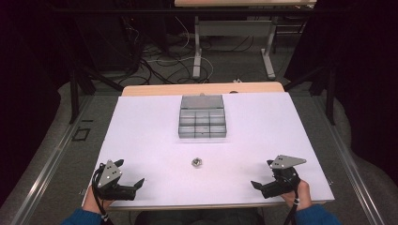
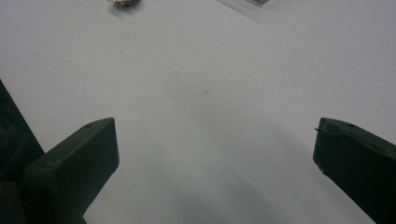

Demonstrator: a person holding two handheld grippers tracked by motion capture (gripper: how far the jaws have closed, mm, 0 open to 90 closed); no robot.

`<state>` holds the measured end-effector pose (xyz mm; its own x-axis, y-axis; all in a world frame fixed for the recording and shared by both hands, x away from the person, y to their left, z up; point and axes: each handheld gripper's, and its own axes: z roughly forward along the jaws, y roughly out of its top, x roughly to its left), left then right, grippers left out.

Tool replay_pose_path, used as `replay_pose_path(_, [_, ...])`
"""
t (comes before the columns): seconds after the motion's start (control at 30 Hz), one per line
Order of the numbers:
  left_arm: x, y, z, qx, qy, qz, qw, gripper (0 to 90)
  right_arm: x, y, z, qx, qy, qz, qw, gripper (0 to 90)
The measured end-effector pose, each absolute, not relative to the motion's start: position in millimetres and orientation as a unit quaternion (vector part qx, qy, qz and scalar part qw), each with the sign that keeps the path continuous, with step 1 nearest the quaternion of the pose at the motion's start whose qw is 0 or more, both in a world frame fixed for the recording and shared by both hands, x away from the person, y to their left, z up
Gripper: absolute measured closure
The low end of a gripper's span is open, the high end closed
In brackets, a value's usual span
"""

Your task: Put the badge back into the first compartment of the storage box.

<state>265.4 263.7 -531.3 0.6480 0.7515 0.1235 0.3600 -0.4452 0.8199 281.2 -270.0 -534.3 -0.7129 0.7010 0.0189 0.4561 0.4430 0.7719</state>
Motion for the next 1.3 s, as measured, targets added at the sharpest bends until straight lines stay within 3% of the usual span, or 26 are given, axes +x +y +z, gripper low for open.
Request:
replay_pose_path(0.97, [265.7,261.7,-532.5,0.819,0.337,0.242,0.397,0.4,291.5,-233.1,-534.3,0.328,0.847,0.397,0.134,0.0])
replay_pose_path(1.3, [265.8,261.4,-533.1,0.819,0.337,0.244,0.396,0.5,295.5,-209.6,-532.3,0.309,0.847,0.42,0.107,0.0])
